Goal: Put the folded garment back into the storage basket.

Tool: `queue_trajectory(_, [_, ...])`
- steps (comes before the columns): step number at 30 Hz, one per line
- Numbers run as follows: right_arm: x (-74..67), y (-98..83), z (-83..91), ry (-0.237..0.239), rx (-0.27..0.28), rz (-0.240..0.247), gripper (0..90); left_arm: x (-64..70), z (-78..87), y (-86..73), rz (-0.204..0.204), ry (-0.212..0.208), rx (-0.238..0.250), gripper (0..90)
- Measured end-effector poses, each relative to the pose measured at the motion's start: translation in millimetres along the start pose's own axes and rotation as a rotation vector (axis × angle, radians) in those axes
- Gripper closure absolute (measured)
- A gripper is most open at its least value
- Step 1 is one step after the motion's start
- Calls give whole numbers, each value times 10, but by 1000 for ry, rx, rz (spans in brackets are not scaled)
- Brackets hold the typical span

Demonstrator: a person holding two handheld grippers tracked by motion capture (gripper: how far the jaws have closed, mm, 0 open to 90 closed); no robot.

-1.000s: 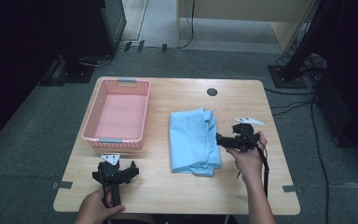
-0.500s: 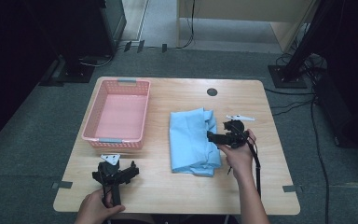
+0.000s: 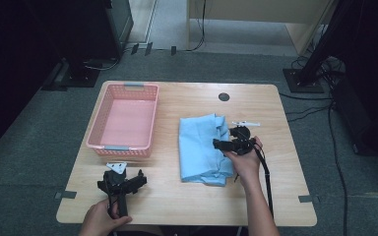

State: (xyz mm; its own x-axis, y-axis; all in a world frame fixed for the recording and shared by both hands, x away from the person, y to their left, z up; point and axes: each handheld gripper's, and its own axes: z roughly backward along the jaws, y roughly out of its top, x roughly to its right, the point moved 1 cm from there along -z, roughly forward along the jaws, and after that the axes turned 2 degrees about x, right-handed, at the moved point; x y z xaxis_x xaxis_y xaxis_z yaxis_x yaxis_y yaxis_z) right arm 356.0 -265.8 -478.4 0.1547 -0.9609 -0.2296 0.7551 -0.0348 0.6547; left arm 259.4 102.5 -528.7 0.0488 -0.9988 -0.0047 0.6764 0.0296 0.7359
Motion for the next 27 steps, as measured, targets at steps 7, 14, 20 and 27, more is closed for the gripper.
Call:
queue_trajectory(7, [-25, -16, -112, -18, -16, -4, 0, 0, 0, 0, 0, 0, 0, 0])
queue_trajectory(14, [-60, -46, -218, -28, -31, 0, 0, 1, 0, 0, 1, 0, 1, 0])
queue_trajectory(20, [-109, -86, -308, -58, -42, 13, 0, 0, 0, 0, 0, 0, 0, 0])
queue_trajectory(27, [-159, -128, -396, -77, -59, 37, 0, -1, 1, 0, -1, 0, -1, 0])
